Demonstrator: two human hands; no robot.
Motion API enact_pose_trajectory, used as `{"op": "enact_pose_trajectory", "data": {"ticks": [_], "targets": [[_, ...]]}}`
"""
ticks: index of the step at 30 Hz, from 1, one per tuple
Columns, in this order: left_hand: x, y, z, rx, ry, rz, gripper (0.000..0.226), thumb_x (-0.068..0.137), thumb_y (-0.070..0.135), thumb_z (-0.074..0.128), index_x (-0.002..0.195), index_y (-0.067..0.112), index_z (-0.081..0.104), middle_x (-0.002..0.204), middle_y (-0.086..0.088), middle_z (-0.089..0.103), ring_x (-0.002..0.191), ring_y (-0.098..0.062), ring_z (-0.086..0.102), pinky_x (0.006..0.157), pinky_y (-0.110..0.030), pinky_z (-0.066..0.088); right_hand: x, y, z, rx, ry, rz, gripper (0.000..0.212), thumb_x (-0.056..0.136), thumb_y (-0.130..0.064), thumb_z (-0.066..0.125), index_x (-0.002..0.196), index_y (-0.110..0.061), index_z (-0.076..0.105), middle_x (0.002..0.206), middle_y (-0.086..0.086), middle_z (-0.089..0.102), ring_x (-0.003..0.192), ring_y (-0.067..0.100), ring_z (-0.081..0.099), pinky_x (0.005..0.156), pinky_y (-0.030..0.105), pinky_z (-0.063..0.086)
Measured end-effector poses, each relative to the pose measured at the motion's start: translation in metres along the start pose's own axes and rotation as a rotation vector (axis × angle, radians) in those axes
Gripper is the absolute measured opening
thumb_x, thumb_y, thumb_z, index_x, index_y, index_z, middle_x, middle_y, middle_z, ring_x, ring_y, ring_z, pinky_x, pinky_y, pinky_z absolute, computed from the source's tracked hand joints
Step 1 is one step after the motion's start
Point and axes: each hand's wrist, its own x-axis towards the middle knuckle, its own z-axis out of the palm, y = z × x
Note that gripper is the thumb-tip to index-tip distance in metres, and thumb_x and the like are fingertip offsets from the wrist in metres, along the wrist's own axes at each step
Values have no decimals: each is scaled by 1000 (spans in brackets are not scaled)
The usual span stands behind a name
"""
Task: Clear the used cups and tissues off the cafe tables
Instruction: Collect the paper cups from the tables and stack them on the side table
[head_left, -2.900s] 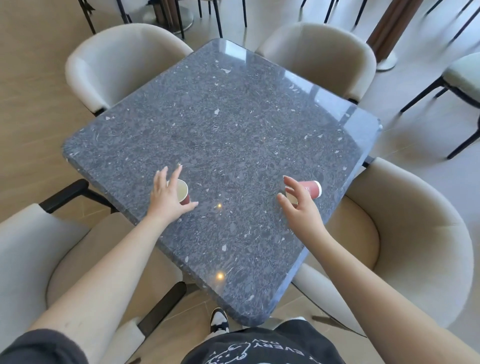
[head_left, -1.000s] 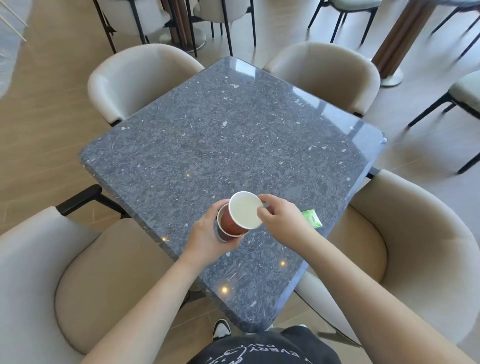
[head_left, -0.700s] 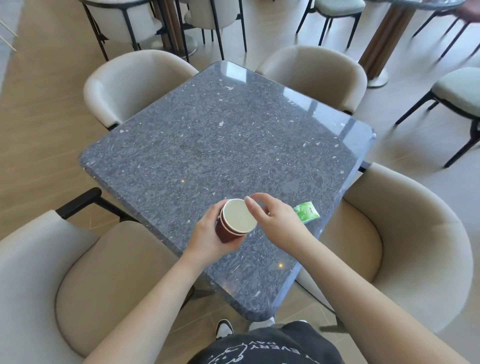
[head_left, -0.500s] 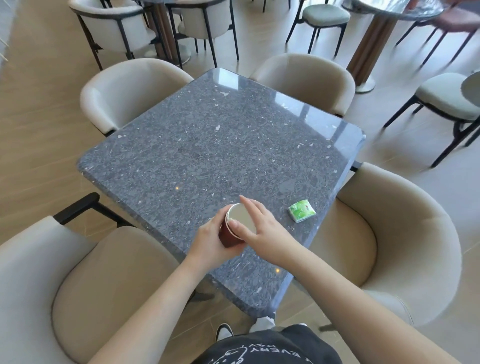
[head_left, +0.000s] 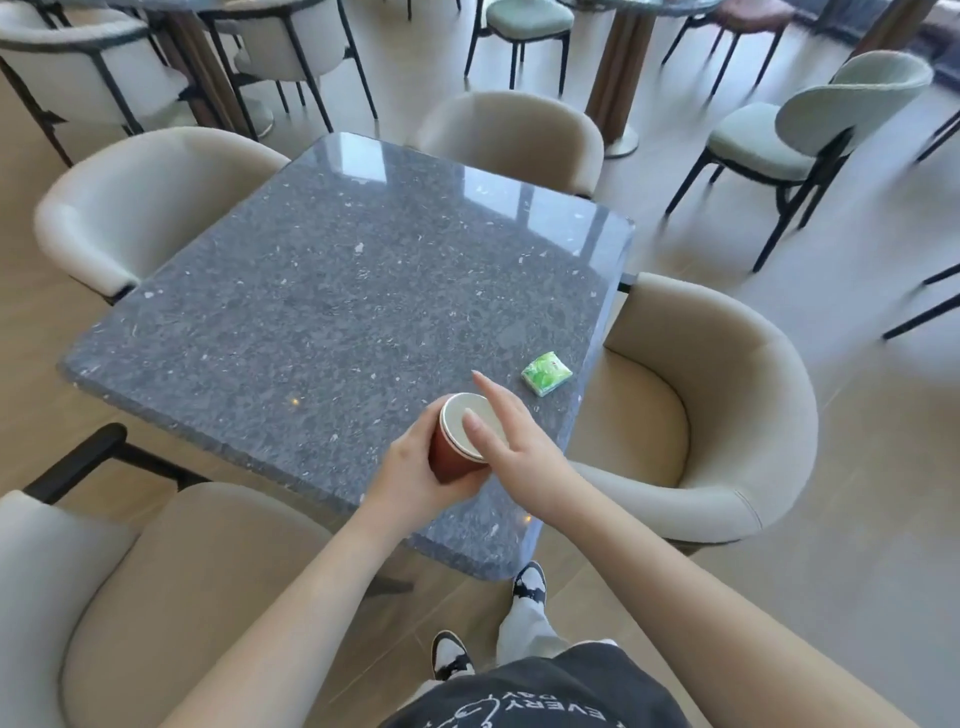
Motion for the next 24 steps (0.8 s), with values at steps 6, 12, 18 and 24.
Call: {"op": "enact_pose_trajectory", "data": {"ticks": [6, 12, 18, 24], "targets": [[7, 27, 19, -50, -34, 73, 77, 67, 38, 91, 127, 49, 43, 112, 36, 59, 99, 28, 53, 79, 4, 37, -36, 14, -23, 200, 231, 37, 80, 88, -61, 39, 158, -24, 24, 161, -5, 33, 146, 7, 32, 122, 33, 26], [20, 72, 51, -86, -134, 158, 77, 62, 59, 78, 131, 48, 45, 114, 38, 64, 106, 18, 58, 85, -1, 40, -75, 29, -65, 303, 422, -3, 61, 100, -56, 24, 151, -25, 35, 152, -7, 44, 138, -10, 34, 110, 6, 26], [29, 109, 108, -48, -224, 217, 87, 57, 66, 73, 135, 43, 44, 115, 16, 66, 103, -2, 60, 82, -3, 41, -122, 55, -122, 342, 592, 3, 63, 99, -48, 16, 154, -24, 34, 155, -10, 42, 144, -3, 31, 121, 29, 24], [19, 173, 197, -118, -364, 263, 74, 59, 61, 77, 123, 60, 40, 109, 50, 58, 106, 22, 55, 87, 0, 40, -203, 98, -190, 358, 746, 66, 61, 98, -55, 15, 154, -35, 31, 154, -17, 40, 145, -2, 30, 123, 35, 22]]}}
